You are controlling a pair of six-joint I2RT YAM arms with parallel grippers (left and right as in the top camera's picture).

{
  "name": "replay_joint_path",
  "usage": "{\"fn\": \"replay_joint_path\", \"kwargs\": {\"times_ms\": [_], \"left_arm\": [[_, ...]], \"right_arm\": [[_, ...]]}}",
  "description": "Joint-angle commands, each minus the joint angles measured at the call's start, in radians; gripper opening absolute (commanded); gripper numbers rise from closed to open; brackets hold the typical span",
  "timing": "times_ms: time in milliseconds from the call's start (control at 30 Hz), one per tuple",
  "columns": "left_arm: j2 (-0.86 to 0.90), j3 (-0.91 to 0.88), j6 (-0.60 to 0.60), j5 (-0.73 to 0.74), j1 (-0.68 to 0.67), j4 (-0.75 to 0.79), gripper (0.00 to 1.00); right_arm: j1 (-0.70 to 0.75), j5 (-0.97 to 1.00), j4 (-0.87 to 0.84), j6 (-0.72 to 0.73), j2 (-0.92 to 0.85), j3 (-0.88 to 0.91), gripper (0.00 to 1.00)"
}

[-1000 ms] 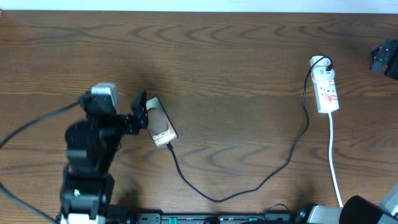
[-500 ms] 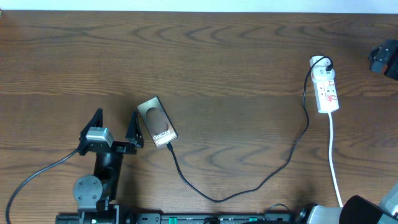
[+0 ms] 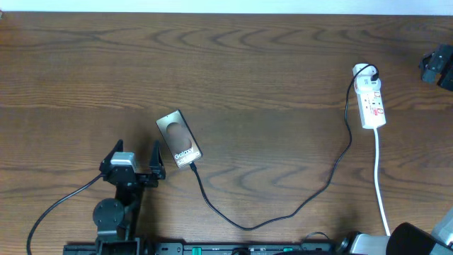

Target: Plug charger to phone and switch on socket

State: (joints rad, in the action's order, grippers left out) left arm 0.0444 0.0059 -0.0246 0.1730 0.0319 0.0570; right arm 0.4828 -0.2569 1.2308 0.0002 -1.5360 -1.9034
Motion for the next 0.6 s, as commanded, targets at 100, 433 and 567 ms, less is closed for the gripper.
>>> {"fn": "replay_joint_path", "kwargs": {"times_ms": [100, 433, 567], "left_arm": [[-0.043, -0.002, 0.059, -0.010, 0.024, -0.117, 0.88], [-0.043, -0.002, 0.051, -0.006, 0.024, -0.116, 0.88], [-0.039, -0.002, 0.051, -0.006, 0.024, -0.116, 0.88]], "right_arm": [[-0.008, 0.000, 0.000, 0.014, 0.012, -0.006, 0.99], [-0.008, 0.000, 0.000, 0.014, 0.012, -0.006, 0.99], [-0.008, 0.000, 0.000, 0.014, 0.012, -0.006, 0.99]]}}
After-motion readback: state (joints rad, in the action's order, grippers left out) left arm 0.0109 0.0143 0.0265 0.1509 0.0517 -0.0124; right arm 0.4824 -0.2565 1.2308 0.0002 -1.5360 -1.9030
